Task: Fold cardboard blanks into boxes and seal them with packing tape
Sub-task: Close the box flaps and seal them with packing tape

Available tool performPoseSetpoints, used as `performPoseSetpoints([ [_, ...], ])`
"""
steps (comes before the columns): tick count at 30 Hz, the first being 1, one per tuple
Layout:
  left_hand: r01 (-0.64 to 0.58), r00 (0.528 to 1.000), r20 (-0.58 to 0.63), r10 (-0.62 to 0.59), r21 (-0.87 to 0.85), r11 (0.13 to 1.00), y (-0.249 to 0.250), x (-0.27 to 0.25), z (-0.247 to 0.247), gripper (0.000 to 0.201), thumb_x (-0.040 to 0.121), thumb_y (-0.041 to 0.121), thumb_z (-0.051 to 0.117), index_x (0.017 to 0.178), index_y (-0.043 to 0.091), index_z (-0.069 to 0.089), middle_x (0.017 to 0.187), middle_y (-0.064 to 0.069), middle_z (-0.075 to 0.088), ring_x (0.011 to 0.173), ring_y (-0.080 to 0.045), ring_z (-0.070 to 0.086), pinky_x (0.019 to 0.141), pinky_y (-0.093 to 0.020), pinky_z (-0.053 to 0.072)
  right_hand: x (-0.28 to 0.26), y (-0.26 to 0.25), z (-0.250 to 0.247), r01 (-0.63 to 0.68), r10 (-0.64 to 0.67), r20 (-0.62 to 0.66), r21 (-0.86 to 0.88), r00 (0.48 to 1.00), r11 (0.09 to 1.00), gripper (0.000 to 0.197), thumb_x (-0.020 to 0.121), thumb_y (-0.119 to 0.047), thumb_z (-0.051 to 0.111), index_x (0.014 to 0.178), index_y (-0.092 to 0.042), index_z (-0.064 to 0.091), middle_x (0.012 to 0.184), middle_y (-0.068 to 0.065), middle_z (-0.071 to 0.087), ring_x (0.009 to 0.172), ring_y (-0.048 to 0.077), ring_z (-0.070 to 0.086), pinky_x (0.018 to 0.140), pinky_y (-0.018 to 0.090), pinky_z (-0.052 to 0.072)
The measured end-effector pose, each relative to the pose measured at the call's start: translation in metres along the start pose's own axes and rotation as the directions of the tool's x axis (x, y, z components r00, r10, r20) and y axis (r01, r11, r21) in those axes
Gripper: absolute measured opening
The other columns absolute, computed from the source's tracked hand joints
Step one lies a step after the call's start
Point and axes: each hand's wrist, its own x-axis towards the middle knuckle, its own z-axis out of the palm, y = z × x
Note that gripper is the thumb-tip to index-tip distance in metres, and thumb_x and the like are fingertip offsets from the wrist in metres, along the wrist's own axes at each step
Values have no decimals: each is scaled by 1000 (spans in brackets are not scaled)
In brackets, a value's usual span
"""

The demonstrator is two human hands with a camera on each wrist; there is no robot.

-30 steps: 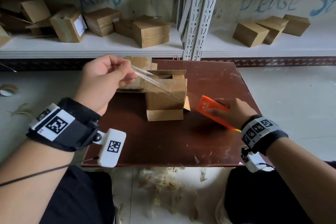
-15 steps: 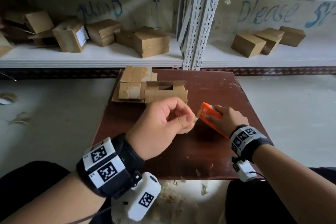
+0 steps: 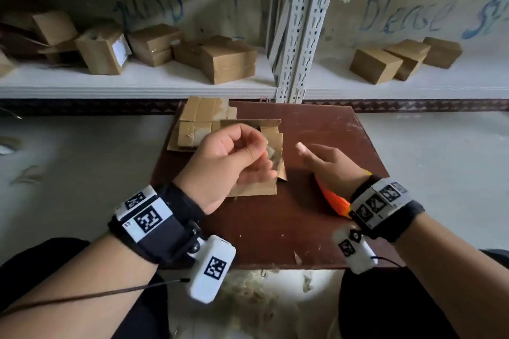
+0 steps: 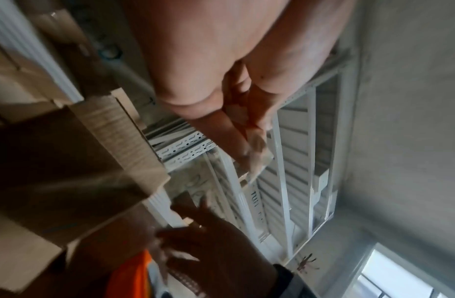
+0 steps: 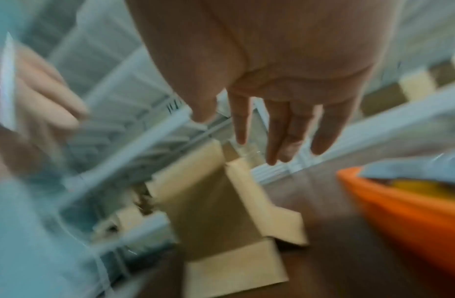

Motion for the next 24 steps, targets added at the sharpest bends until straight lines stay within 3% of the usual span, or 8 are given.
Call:
performPoseSetpoints([
  [3, 88, 989, 125, -75, -108, 990, 3, -2, 7, 12, 85, 13, 65, 93, 6, 60, 78, -6, 64, 68, -15, 67, 69, -36, 65, -31, -26, 6, 183, -241, 134, 342, 961, 922, 74, 82, -89, 51, 126, -33, 73, 117, -15, 76, 120, 9, 67, 111, 37, 46],
  [6, 150, 977, 179, -117, -183, 972, 4, -2, 10, 7, 89, 13, 61, 93, 7, 60, 76, -4, 62, 67, -11, 66, 65, -30, 64, -53, -38, 14, 253, -408, 218, 511, 886, 822, 88, 72, -90, 60, 128, -23, 67, 112, -10, 74, 106, 7, 66, 99, 28, 49],
  [9, 201, 968, 210, -138, -316, 927, 6, 2, 7, 6, 90, 12, 67, 94, 9, 64, 78, -4, 61, 68, -11, 65, 63, -27, 64, -56, -36, 20, 228, -450, 232, 616, 863, 754, 110, 67, -89, 68, 142, -9, 57, 127, 17, 70, 122, 40, 65, 112, 63, 44],
  [11, 241, 951, 282, -129, -411, 879, 7, 5, 1, 18, 84, 13, 78, 97, 10, 66, 82, -2, 63, 71, -11, 66, 64, -27, 64, -56, -36, 20, 219, -451, 226, 638, 863, 738, 114, 66, -88, 69, 141, -3, 57, 123, 34, 66, 121, 56, 60, 112, 70, 38],
  [14, 306, 928, 356, -109, -564, 767, 9, 8, -7, 31, 78, 7, 86, 100, 7, 65, 83, -4, 63, 74, -14, 70, 65, -32, 65, -55, -31, 20, 197, -422, 237, 622, 875, 758, 113, 62, -92, 68, 130, -3, 66, 102, 21, 69, 100, 42, 66, 108, 54, 48],
  [18, 303, 923, 379, -66, -610, 732, 14, 12, -16, 28, 85, 7, 82, 103, 9, 61, 86, -1, 62, 76, -11, 70, 70, -27, 65, -55, -20, 19, 246, -443, 260, 549, 858, 799, 95, 66, -93, 62, 111, -10, 73, 73, -2, 55, 70, 16, 53, 71, 25, 49],
  [22, 193, 958, 284, -35, -550, 813, 31, 14, -30, 17, 88, 12, 77, 99, 9, 64, 86, 0, 61, 77, -9, 70, 72, -23, 64, -53, -17, 12, 262, -401, 250, 447, 881, 855, 69, 67, -73, 80, 90, -9, 71, 68, -9, 65, 60, 4, 59, 61, 17, 48],
  [24, 79, 986, 165, 3, -492, 867, 41, 14, -40, 6, 96, 16, 61, 95, 12, 65, 83, 2, 62, 74, -6, 69, 69, -20, 63, -50, -18, 7, 277, -367, 183, 386, 912, 880, 51, 72, -57, 83, 81, -9, 69, 66, -5, 66, 60, 8, 60, 61, 22, 49],
])
